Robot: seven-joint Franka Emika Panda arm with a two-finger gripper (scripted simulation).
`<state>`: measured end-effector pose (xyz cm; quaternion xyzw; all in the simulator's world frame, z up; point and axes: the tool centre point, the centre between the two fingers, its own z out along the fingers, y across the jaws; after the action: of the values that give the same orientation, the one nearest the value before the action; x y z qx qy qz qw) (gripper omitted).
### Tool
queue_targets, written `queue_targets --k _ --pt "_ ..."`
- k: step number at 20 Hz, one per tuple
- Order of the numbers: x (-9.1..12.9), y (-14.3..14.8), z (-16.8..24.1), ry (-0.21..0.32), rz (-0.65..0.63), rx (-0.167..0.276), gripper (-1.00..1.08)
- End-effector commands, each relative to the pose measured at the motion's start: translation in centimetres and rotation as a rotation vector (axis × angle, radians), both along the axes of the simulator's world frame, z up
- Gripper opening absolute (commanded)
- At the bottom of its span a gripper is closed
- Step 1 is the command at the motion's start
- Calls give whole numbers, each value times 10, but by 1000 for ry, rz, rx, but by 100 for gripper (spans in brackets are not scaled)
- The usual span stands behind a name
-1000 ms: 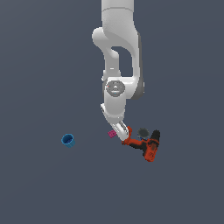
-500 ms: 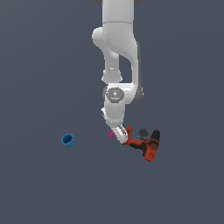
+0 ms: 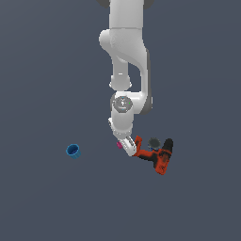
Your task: Pick up a designated object from a clutter of objects.
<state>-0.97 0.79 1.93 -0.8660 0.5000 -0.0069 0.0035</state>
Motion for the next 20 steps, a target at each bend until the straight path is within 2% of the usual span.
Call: queue_targets --k 1,9,20 --pt "-5 4 -7 16 8 1 -100" --pt "0 0 1 0 0 0 -100" --pt "-11 16 36 1 1 0 -100"
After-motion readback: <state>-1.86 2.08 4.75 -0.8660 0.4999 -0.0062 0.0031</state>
